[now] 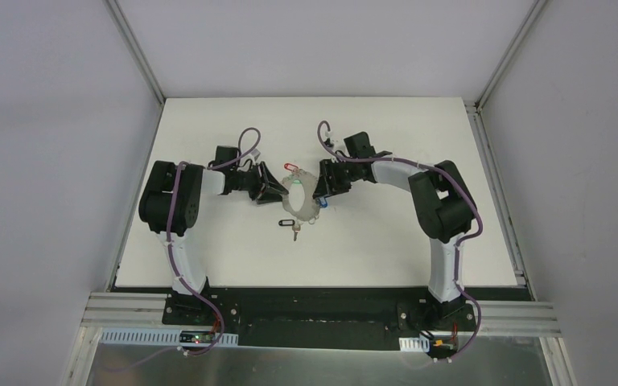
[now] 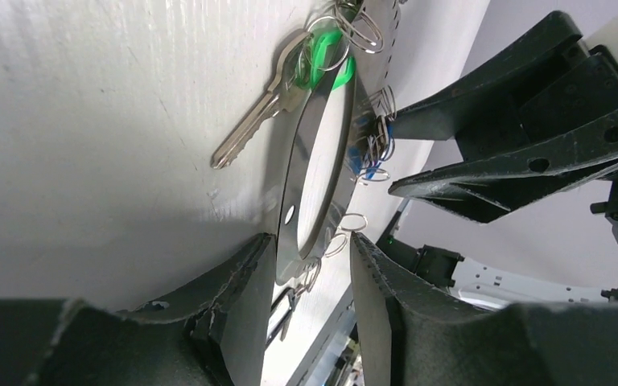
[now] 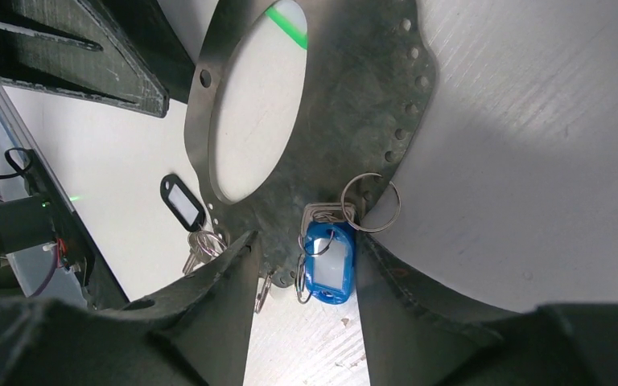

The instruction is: Put the keys on the keyring

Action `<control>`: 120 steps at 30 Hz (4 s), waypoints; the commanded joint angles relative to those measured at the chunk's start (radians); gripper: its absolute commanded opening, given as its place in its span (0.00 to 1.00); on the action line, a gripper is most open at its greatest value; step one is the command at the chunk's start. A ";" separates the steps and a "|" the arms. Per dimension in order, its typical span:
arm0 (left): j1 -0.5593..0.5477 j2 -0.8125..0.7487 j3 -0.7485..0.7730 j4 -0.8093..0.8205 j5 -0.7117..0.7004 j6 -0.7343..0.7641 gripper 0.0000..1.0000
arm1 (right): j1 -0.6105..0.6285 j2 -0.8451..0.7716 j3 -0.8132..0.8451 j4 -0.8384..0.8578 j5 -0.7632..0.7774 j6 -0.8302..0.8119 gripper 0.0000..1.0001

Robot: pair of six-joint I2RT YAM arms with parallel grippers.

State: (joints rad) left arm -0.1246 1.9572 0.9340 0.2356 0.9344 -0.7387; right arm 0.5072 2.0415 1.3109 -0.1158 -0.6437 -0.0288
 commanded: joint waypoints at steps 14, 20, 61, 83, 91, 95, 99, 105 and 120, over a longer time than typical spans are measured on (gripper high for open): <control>-0.006 -0.001 -0.080 0.348 0.026 -0.144 0.15 | -0.016 0.054 -0.029 0.016 -0.076 0.026 0.47; -0.004 -0.026 -0.066 0.322 0.032 -0.110 0.00 | -0.031 0.035 -0.026 0.016 -0.102 0.026 0.48; -0.248 -0.240 0.369 -0.580 -0.201 0.365 0.00 | -0.367 -0.426 -0.183 0.010 -0.126 -0.055 0.54; 0.003 -0.143 0.200 -0.599 -0.247 0.452 0.00 | -0.374 -0.381 -0.203 0.020 -0.157 -0.031 0.54; 0.027 -0.131 0.191 -0.662 -0.313 0.484 0.00 | -0.374 -0.371 -0.202 0.018 -0.157 -0.031 0.54; 0.032 -0.131 0.213 -0.700 -0.349 0.508 0.04 | -0.374 -0.375 -0.198 0.010 -0.154 -0.035 0.54; 0.038 -0.149 0.230 -0.704 -0.384 0.511 0.07 | -0.374 -0.391 -0.191 -0.006 -0.142 -0.051 0.54; 0.038 -0.126 0.317 -0.687 -0.379 0.474 0.00 | -0.374 -0.433 -0.192 -0.059 -0.117 -0.106 0.55; 0.040 -0.069 0.400 -0.722 -0.499 0.483 0.11 | -0.375 -0.583 -0.309 -0.105 -0.098 -0.173 0.55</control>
State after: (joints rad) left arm -0.0963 1.8980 1.3350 -0.4393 0.5476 -0.2947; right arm 0.1390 1.5196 1.0279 -0.2005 -0.7422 -0.1669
